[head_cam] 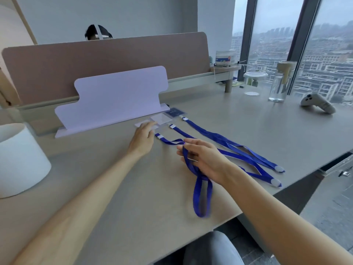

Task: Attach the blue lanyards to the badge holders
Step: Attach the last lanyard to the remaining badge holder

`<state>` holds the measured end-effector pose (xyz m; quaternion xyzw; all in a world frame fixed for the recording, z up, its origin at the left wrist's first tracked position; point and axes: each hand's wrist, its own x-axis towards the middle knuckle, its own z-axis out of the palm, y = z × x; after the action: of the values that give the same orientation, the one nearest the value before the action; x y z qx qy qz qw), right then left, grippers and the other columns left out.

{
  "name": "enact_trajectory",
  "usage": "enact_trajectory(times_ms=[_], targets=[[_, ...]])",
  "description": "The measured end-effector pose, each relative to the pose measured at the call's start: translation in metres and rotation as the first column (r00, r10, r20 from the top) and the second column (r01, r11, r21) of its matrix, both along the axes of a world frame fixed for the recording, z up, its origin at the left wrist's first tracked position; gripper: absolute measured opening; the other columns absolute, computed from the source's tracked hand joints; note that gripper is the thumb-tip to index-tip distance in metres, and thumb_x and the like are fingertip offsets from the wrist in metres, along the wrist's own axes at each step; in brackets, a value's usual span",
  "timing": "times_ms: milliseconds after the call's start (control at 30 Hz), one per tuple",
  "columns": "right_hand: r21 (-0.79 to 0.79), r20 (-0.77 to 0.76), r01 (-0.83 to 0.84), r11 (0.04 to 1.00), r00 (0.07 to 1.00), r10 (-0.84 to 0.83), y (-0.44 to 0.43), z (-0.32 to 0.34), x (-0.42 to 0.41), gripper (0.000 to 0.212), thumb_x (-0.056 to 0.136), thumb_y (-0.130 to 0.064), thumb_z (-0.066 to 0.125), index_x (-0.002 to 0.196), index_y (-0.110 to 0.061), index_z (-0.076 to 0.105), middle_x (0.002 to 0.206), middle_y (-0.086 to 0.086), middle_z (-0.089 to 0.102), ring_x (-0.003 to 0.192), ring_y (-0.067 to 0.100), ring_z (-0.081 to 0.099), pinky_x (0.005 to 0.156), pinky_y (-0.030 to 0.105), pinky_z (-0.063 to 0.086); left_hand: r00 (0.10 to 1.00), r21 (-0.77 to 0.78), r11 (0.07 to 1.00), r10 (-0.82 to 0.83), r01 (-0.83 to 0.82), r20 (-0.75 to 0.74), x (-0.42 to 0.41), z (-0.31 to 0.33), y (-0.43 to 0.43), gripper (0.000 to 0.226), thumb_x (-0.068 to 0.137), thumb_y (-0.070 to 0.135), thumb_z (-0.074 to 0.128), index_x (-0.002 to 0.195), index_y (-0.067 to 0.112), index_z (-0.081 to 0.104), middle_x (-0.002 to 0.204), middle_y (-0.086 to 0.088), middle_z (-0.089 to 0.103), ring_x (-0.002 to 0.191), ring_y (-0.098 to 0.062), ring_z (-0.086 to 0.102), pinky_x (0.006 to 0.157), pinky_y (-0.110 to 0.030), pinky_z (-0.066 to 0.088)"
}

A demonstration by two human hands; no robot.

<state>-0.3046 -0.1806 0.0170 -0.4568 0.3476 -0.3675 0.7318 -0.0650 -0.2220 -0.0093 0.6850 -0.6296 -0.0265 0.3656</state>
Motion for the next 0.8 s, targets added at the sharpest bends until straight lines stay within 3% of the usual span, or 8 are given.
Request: enact_trajectory(times_ms=[100, 200, 300, 433, 633, 733, 800], targets=[[0.019, -0.04, -0.037, 0.999, 0.998, 0.038, -0.001, 0.003, 0.0, 0.025, 0.097, -0.009, 0.054, 0.121, -0.012, 0.059, 0.099, 0.008, 0.076, 0.101, 0.022, 0.071, 0.098, 0.039, 0.053, 0.991, 0.219, 0.97, -0.119, 0.105, 0.053, -0.028, -0.011, 0.024, 0.04, 0.102, 0.027, 0.032, 0.14, 0.026, 0.046, 0.15, 0.002, 0.04, 0.14, -0.015, 0.033, 0.114, -0.03, 0.023], [0.029, -0.059, -0.047, 0.998, 0.997, 0.049, -0.001, 0.006, -0.002, 0.024, 0.099, -0.01, 0.052, 0.121, -0.011, 0.059, 0.093, 0.009, 0.074, 0.093, 0.022, 0.07, 0.09, 0.037, 0.057, 0.983, 0.347, 0.938, -0.073, 0.009, 0.171, -0.035, -0.009, 0.025, 0.045, 0.101, 0.041, 0.027, 0.143, 0.033, 0.041, 0.156, 0.009, 0.028, 0.144, -0.012, 0.026, 0.116, -0.034, 0.02], [-0.065, -0.167, -0.061, 0.996, 0.985, 0.05, 0.003, 0.011, -0.013, 0.023, 0.1, -0.012, 0.048, 0.12, -0.012, 0.06, 0.087, 0.007, 0.069, 0.087, 0.02, 0.069, 0.087, 0.038, 0.056, 0.964, 0.379, 0.921, -0.011, -0.093, 0.264, -0.04, -0.005, 0.023, 0.048, 0.1, 0.045, 0.024, 0.145, 0.035, 0.035, 0.158, 0.012, 0.023, 0.145, -0.013, 0.022, 0.115, -0.036, 0.017], [-0.095, -0.19, -0.07, 0.993, 0.98, 0.051, 0.01, 0.011, -0.029, 0.023, 0.101, -0.013, 0.048, 0.12, -0.013, 0.06, 0.083, 0.005, 0.066, 0.079, 0.018, 0.067, 0.095, 0.042, 0.052, 0.96, 0.404, 0.908, -0.005, -0.113, 0.28, -0.042, -0.003, 0.023, 0.048, 0.101, 0.044, 0.022, 0.147, 0.034, 0.032, 0.159, 0.011, 0.02, 0.146, -0.01, 0.017, 0.117, -0.035, 0.015], [-0.031, -0.189, -0.117, 0.993, 0.976, 0.109, 0.034, 0.016, -0.061, 0.027, 0.097, -0.002, 0.048, 0.121, -0.01, 0.058, 0.096, 0.013, 0.065, 0.071, 0.021, 0.064, 0.075, 0.036, 0.056, 0.96, 0.456, 0.883, -0.023, -0.112, 0.28, -0.048, 0.001, 0.027, 0.049, 0.101, 0.042, 0.02, 0.148, 0.033, 0.028, 0.161, 0.009, 0.014, 0.148, -0.011, 0.01, 0.119, -0.036, 0.011], [-0.054, -0.23, -0.107, 0.993, 0.969, 0.092, 0.045, 0.018, -0.082, 0.035, 0.094, 0.005, 0.04, 0.119, -0.011, 0.059, 0.088, 0.012, 0.066, 0.068, 0.022, 0.065, 0.072, 0.036, 0.054, 0.96, 0.483, 0.868, -0.032, -0.112, 0.28, -0.049, 0.004, 0.026, 0.049, 0.101, 0.042, 0.02, 0.149, 0.032, 0.027, 0.161, 0.006, 0.011, 0.149, -0.014, 0.009, 0.12, -0.038, 0.01], [-0.01, -0.177, -0.071, 0.997, 0.982, 0.068, 0.048, 0.021, -0.094, 0.037, 0.092, 0.006, 0.037, 0.118, -0.007, 0.061, 0.078, 0.013, 0.065, 0.058, 0.021, 0.06, 0.063, 0.035, 0.052, 0.96, 0.488, 0.865, -0.029, -0.116, 0.28, -0.051, 0.005, 0.026, 0.049, 0.101, 0.041, 0.02, 0.149, 0.031, 0.026, 0.162, 0.004, 0.01, 0.148, -0.016, 0.01, 0.119, -0.038, 0.011]])
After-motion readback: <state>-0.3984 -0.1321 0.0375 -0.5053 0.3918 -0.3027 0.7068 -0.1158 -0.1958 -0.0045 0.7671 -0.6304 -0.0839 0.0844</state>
